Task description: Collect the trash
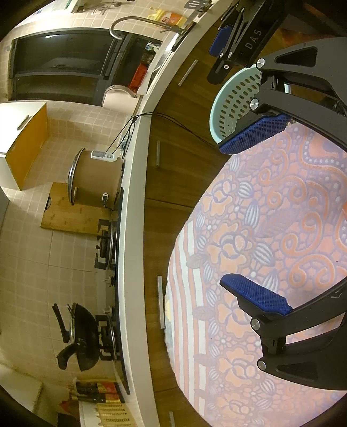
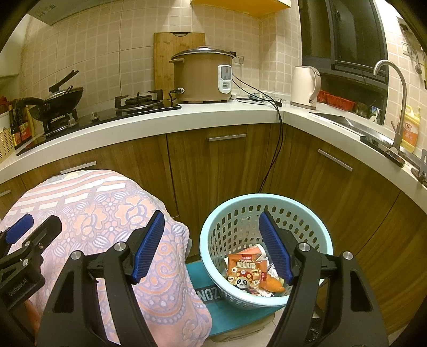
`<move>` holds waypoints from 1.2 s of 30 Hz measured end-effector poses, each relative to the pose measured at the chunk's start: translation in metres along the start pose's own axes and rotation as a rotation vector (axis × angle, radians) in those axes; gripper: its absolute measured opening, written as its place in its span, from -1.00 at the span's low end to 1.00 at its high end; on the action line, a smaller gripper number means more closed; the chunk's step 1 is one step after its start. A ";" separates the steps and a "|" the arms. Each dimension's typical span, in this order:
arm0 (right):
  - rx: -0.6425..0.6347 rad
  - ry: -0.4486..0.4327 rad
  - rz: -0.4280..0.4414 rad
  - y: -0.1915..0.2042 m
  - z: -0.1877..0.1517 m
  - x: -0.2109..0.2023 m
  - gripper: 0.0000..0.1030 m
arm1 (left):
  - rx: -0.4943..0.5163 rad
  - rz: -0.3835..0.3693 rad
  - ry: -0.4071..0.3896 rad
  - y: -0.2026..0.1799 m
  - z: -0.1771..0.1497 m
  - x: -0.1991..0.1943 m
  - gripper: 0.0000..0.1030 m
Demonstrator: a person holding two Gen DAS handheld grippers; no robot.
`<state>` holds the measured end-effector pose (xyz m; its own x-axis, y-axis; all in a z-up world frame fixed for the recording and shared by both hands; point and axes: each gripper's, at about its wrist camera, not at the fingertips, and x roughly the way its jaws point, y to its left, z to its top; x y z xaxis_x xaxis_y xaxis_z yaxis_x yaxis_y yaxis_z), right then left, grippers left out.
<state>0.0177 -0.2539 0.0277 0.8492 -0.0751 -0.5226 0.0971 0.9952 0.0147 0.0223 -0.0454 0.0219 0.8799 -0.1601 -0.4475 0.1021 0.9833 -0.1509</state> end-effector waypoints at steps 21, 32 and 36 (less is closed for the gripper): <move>-0.010 -0.013 0.001 0.002 0.002 -0.008 0.35 | 0.029 0.021 -0.028 -0.007 0.006 -0.011 0.72; -0.016 -0.048 0.012 0.009 0.012 -0.030 0.35 | 0.044 0.055 -0.062 -0.008 0.016 -0.039 0.72; -0.021 -0.069 0.015 0.011 0.019 -0.040 0.35 | 0.042 0.052 -0.069 -0.007 0.022 -0.046 0.72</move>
<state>-0.0048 -0.2414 0.0649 0.8843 -0.0635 -0.4626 0.0738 0.9973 0.0044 -0.0087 -0.0432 0.0627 0.9143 -0.1040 -0.3914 0.0739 0.9931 -0.0913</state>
